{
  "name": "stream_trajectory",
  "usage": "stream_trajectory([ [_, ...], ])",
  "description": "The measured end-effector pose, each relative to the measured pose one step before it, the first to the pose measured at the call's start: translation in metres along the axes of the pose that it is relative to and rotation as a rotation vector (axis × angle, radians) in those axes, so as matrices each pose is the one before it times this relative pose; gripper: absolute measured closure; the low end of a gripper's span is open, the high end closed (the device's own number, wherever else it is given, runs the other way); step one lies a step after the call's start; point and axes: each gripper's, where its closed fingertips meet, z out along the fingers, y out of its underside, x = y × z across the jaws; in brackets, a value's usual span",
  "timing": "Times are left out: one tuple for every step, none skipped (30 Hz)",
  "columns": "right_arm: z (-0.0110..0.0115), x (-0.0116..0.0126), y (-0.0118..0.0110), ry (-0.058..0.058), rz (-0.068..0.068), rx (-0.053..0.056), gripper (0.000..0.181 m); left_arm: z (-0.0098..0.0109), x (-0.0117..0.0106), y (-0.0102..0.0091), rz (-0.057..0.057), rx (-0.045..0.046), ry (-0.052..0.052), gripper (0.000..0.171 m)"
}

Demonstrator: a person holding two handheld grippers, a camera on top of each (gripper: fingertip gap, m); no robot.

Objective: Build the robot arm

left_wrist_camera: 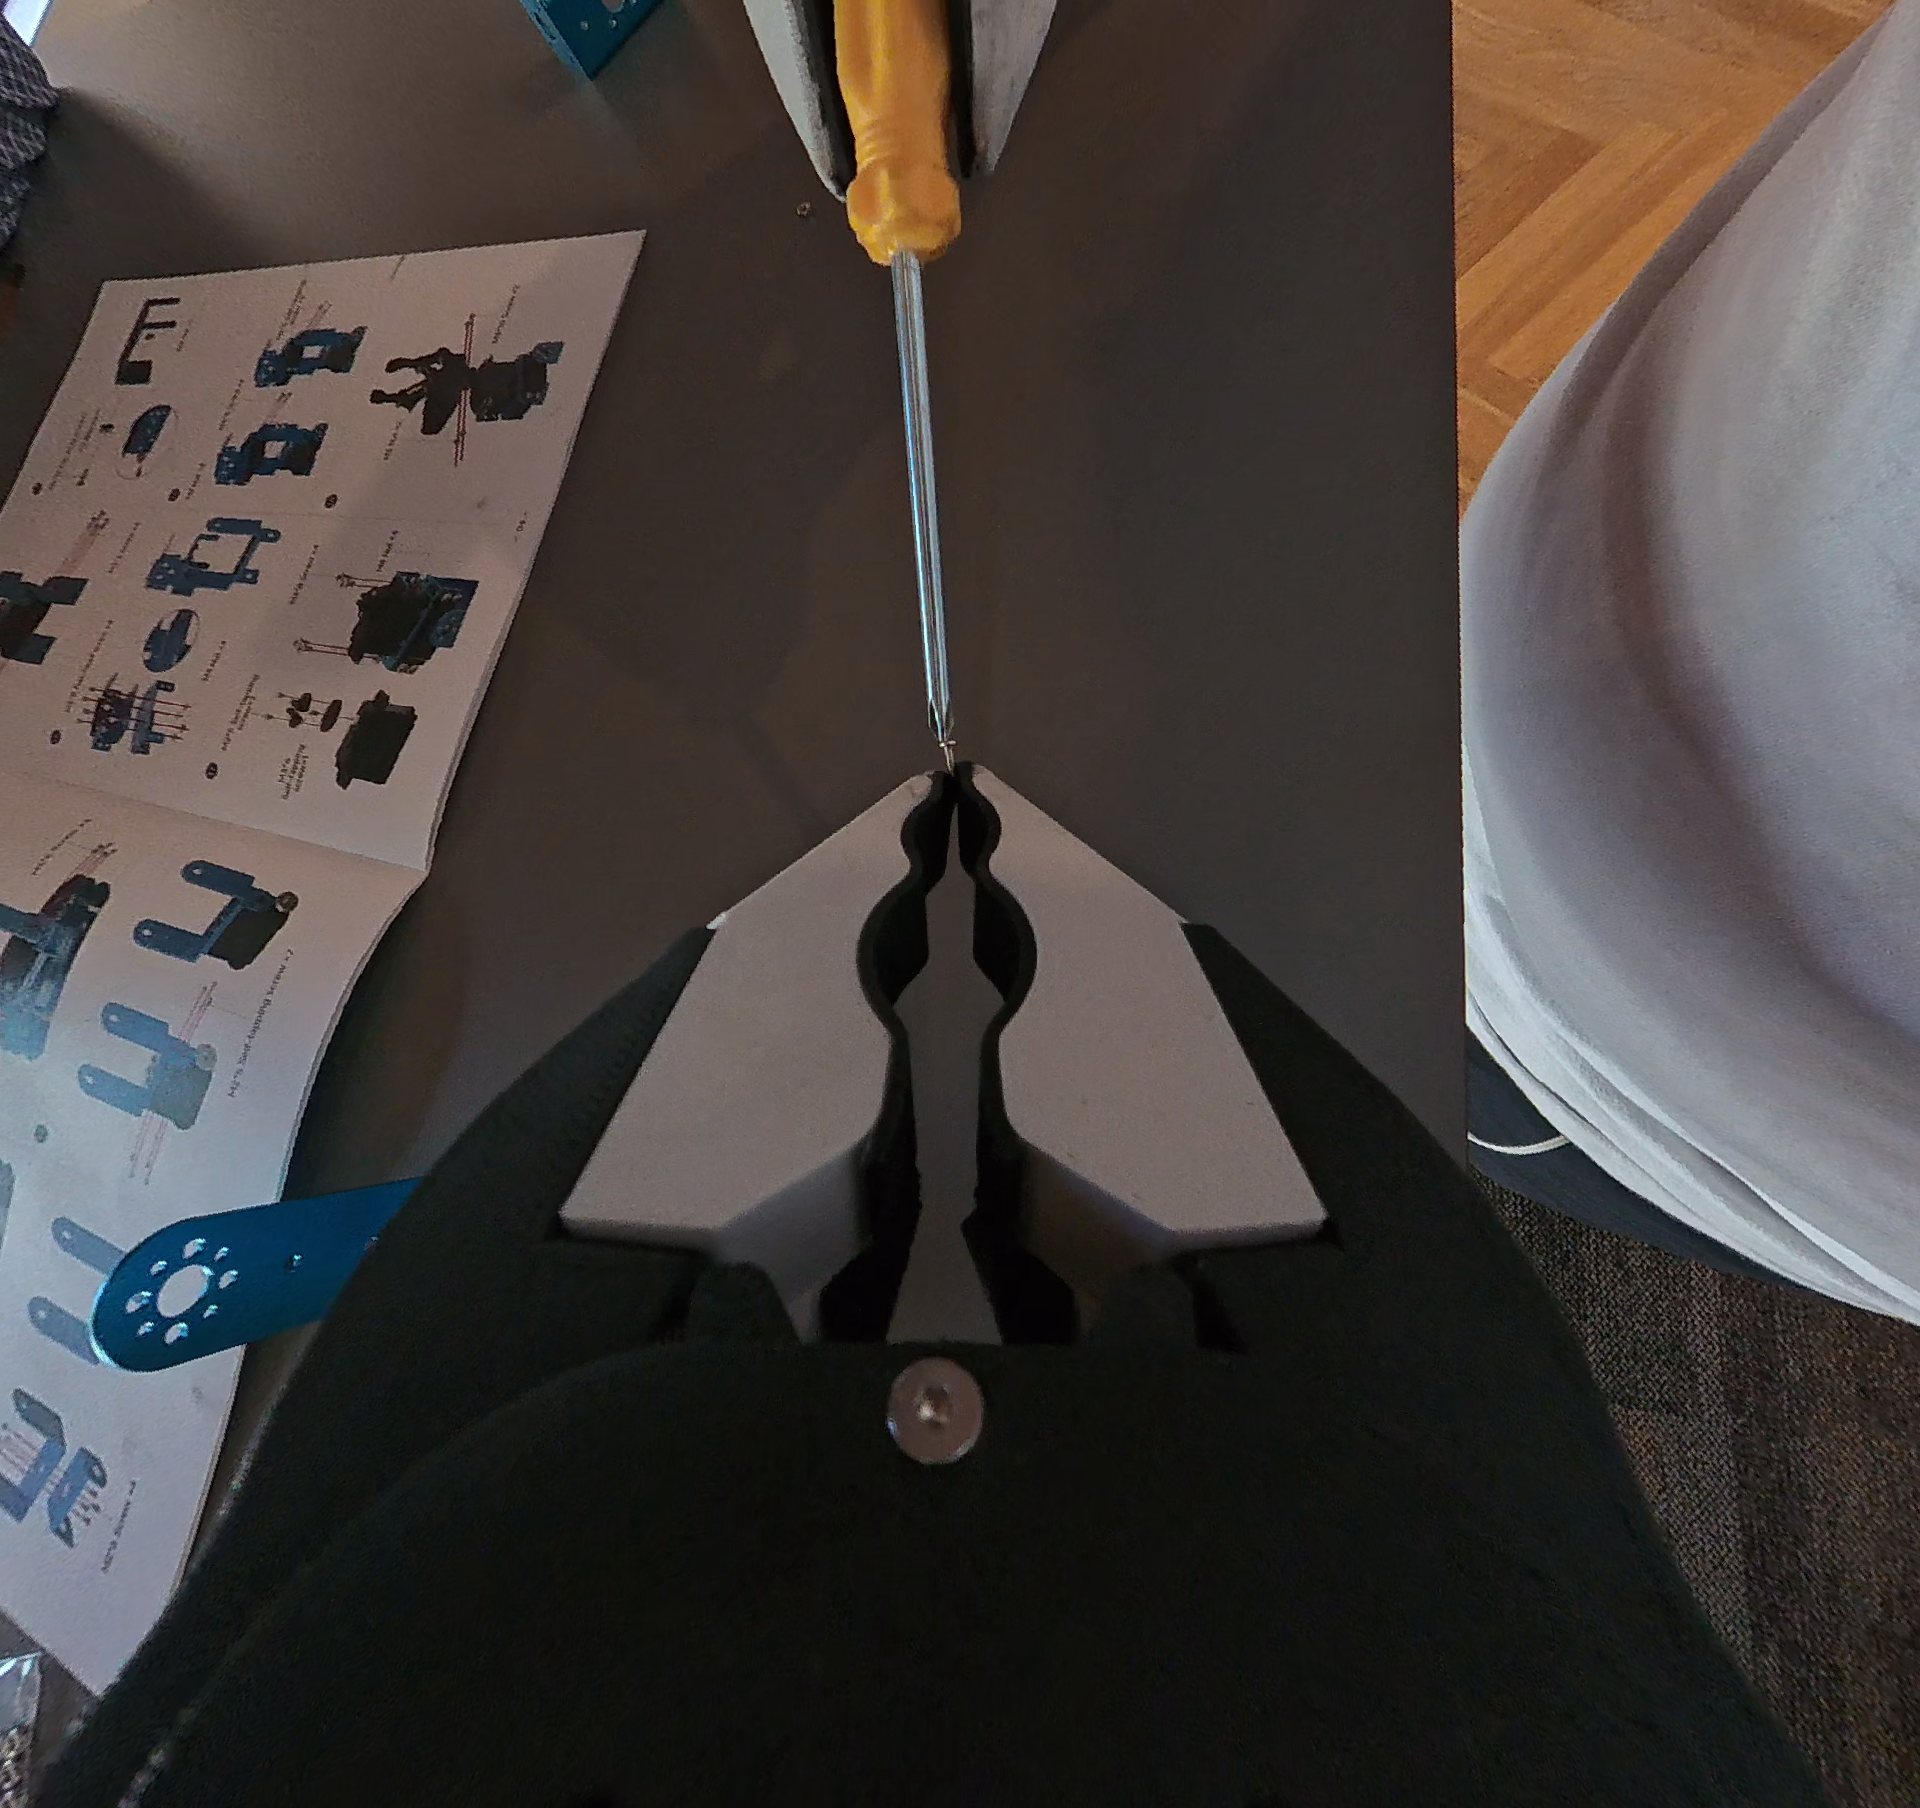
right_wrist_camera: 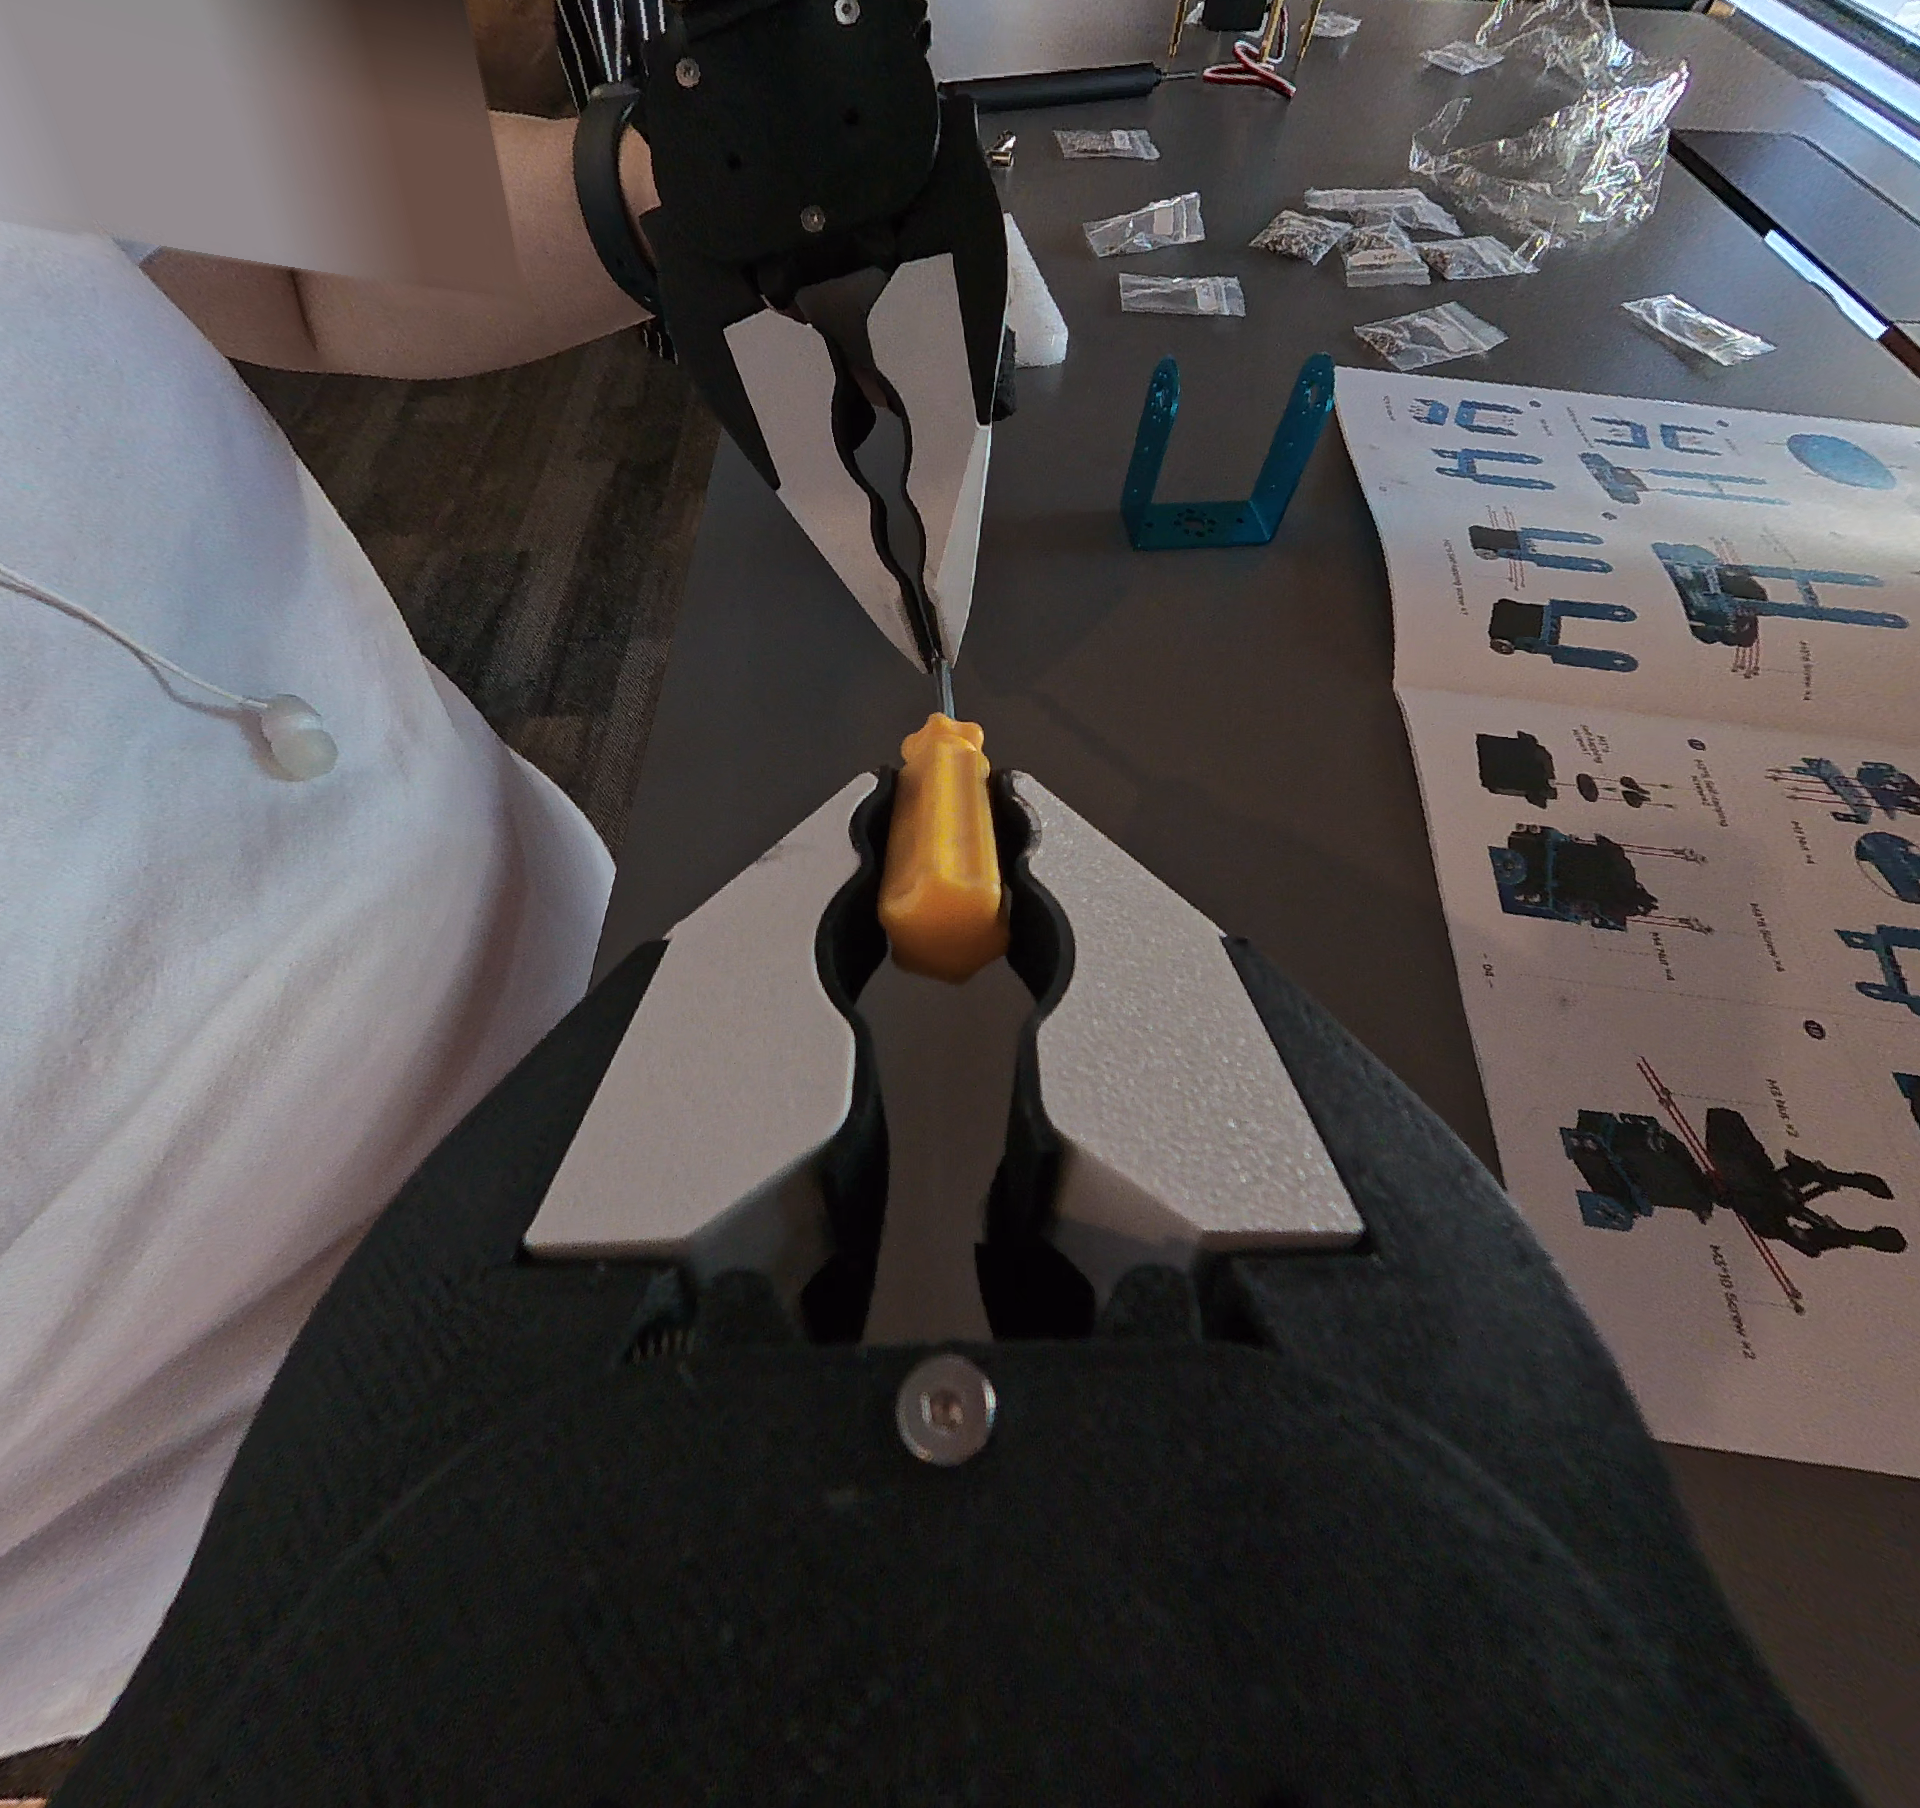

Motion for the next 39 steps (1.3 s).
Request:
stream_trajectory([
  [-0.00020,0.00006,0.00011,-0.0018,0.0044,0.0022,0.165,-0.00014,-0.00010,-0.00030,-0.0012,0.00264,-0.0004,0.171],
  [-0.00028,0.00008,-0.00013,-0.0014,0.0030,0.0047,0.165,-0.00018,0.00000,-0.00026,-0.0025,0.00343,0.0007,0.171],
  [-0.00016,-0.00010,0.00007,-0.0024,0.0040,0.0033,0.165,-0.00017,0.00007,-0.00034,-0.0028,0.00299,0.0017,0.171],
  [-0.00036,-0.00004,-0.00035,-0.0019,0.0038,0.0050,0.165,-0.00010,-0.00040,-0.00045,-0.0013,0.00270,-0.0019,0.171],
  [-0.00038,-0.00014,-0.00015,-0.0016,0.0032,0.0031,0.165,-0.00020,-0.00050,-0.00039,0.0004,0.00229,-0.0030,0.171],
  [-0.00028,0.00007,-0.00023,-0.0006,0.0011,0.0023,0.165,-0.00018,-0.00030,-0.00036,-0.0005,0.00206,-0.0015,0.171],
  [-0.00030,0.00008,-0.00028,0.0008,0.0008,0.0029,0.165,-0.00003,-0.00025,-0.00025,-0.0014,0.00128,-0.0006,0.171],
  [-0.00012,0.00014,-0.00006,0.0007,0.0003,0.0010,0.165,0.00003,-0.00022,-0.00011,-0.0006,0.00029,-0.0004,0.171],
  [-0.00004,0.00011,0.00009,0.0000,-0.0003,0.0003,0.165,0.00004,0.00000,-0.00011,0.0009,0.00025,-0.0004,0.171],
  [-0.00003,0.00016,-0.00012,0.0000,0.0004,0.0012,0.165,0.00008,0.00002,-0.00009,0.0003,0.00018,0.0001,0.171],
  [-0.00004,-0.00012,-0.00024,-0.0019,0.0003,0.0024,0.165,-0.00003,0.00003,-0.00022,0.0010,0.00105,0.0002,0.171],
  [-0.00001,-0.00018,-0.00034,-0.0033,0.0011,0.0032,0.165,-0.00019,0.00036,-0.00031,0.0015,0.00219,0.0028,0.171],
  [0.00009,-0.00013,-0.00016,-0.0058,0.0028,0.0032,0.165,-0.00018,0.00003,-0.00036,0.0004,0.00253,0.0022,0.171],
  [0.00022,0.00006,-0.00011,-0.0060,0.0072,0.0022,0.165,-0.00005,-0.00050,-0.00041,-0.0025,0.00247,0.0005,0.171],
  [0.00034,0.00010,-0.00023,-0.0039,0.0025,0.0027,0.165,-0.00008,-0.00009,-0.00068,-0.0044,0.00388,0.0043,0.171],
  [0.00009,0.00003,-0.00009,-0.0023,-0.0007,0.0014,0.165,-0.00004,0.00011,-0.00071,-0.0048,0.00348,0.0054,0.171],
  [0.00005,0.00022,-0.00016,-0.0001,-0.0005,0.0012,0.165,0.00009,-0.00045,-0.00020,-0.0020,0.00094,0.0003,0.171],
  [-0.00012,0.00034,-0.00027,0.0013,-0.0011,0.0009,0.165,-0.00005,-0.00041,-0.00004,0.0020,-0.00070,-0.0019,0.171],
  [-0.00007,0.00026,-0.00020,0.0016,-0.0017,-0.0008,0.165,0.00007,-0.00041,-0.00001,0.0025,-0.00140,-0.0029,0.171],
  [-0.00021,0.00046,-0.00038,0.0029,-0.0024,0.0003,0.165,-0.00011,-0.00012,0.00000,0.0015,-0.00105,-0.0008,0.171],
  [-0.00016,0.00037,-0.00037,0.0017,-0.0019,0.0000,0.165,0.00000,-0.00019,0.00016,-0.0006,-0.00113,-0.0003,0.171],
  [-0.00021,0.00062,0.00021,0.0034,-0.0017,-0.0031,0.165,-0.00013,-0.00030,0.00003,-0.0012,-0.00072,-0.0002,0.171],
  [-0.00023,0.00053,-0.00001,0.0032,-0.0028,-0.0010,0.165,-0.00033,-0.00056,-0.00018,-0.0009,0.00073,-0.0018,0.171],
  [-0.00013,0.00011,-0.00006,0.0008,-0.0003,0.0000,0.165,-0.00030,-0.00024,-0.00031,-0.0013,0.00166,-0.0003,0.171],
  [-0.00029,0.00021,0.00009,0.0008,0.0011,-0.0006,0.165,-0.00008,0.00009,-0.00022,-0.0016,0.00155,0.0020,0.171],
  [-0.00032,0.00024,0.00003,0.0011,-0.0005,0.0000,0.165,0.00012,-0.00018,-0.00014,-0.0011,0.00048,0.0010,0.171],
  [-0.00022,-0.00009,0.00018,0.0001,-0.0003,-0.0008,0.165,0.00034,0.00004,-0.00004,-0.0012,-0.00017,0.0017,0.171],
  [-0.00014,0.00003,0.00047,0.0007,-0.0004,-0.0027,0.165,0.00045,0.00032,-0.00006,-0.0015,-0.00095,0.0039,0.171],
  [-0.00010,0.00013,0.00024,0.0013,-0.0009,-0.0008,0.165,0.00039,-0.00026,0.00006,-0.0019,-0.00138,0.0004,0.171],
  [0.00019,-0.00009,0.00038,-0.0016,0.0013,-0.0013,0.165,0.00034,-0.00057,0.00011,-0.0013,-0.00271,-0.0009,0.171],
  [0.00009,-0.00007,0.00028,-0.0008,0.0010,-0.0009,0.165,0.00015,-0.00049,-0.00007,-0.0018,-0.00052,-0.0011,0.169],
  [0.00012,-0.00009,0.00010,-0.0004,-0.0007,-0.0004,0.165,0.00007,-0.00014,-0.00068,-0.0048,0.00274,0.0023,0.168],
  [0.00001,0.00016,-0.00021,0.0008,-0.0019,-0.0001,0.165,0.00008,0.00026,-0.00058,-0.0066,0.00348,0.0052,0.166],
  [0.00007,0.00009,-0.00034,0.0008,-0.0021,-0.0002,0.165,0.00018,-0.00004,-0.00026,-0.0044,0.00226,0.0021,0.165],
  [-0.00018,0.00015,-0.00049,0.0007,-0.0021,0.0002,0.165,0.00012,-0.00030,0.00011,-0.0013,0.00022,-0.0007,0.163],
  [-0.00015,0.00022,-0.00060,0.0003,-0.0021,0.0001,0.165,0.00007,-0.00041,-0.00014,-0.0014,0.00150,-0.0027,0.161],
  [-0.00009,0.00024,-0.00025,0.0001,-0.0011,-0.0013,0.165,-0.00023,-0.00043,-0.00061,-0.0037,0.00464,-0.0026,0.159],
  [-0.00009,-0.00001,-0.00021,-0.0003,-0.0015,-0.0017,0.165,-0.00042,-0.00081,-0.00064,-0.0055,0.00621,-0.0045,0.157],
  [-0.00022,-0.00006,-0.00020,0.0001,-0.0030,-0.0014,0.165,-0.00108,-0.00238,-0.00001,-0.0077,0.00392,-0.0130,0.152],
])
